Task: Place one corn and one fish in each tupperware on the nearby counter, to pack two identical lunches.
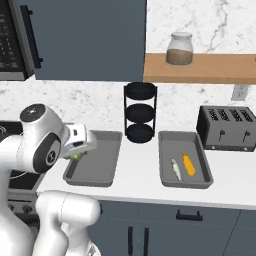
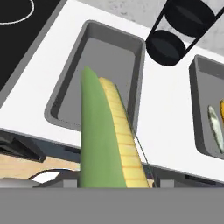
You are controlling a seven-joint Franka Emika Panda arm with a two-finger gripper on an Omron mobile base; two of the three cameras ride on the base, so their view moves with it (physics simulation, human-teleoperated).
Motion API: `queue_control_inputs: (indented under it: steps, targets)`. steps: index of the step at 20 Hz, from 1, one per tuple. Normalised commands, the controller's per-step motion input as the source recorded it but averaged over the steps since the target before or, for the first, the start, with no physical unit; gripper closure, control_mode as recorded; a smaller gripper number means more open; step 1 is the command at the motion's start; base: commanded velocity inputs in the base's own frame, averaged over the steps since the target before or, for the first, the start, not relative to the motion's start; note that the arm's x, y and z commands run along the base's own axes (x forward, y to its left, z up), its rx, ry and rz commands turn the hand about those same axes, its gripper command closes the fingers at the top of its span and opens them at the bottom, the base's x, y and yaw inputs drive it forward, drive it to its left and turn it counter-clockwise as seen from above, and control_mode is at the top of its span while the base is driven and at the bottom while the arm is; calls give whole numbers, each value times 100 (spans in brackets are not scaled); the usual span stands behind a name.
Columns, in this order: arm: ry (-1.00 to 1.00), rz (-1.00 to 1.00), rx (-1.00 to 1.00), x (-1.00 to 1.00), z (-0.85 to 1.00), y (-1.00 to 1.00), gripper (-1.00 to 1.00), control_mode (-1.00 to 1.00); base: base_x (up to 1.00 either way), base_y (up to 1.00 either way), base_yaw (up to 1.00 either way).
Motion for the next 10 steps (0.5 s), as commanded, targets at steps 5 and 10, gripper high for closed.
queue_control_inputs:
  steps: [5,10]
  targets:
    - [1,-27,5,29,-79,20,100,-100,0,0,0]
    - [0,-34,21,42,-45,3,100,-100,0,0,0]
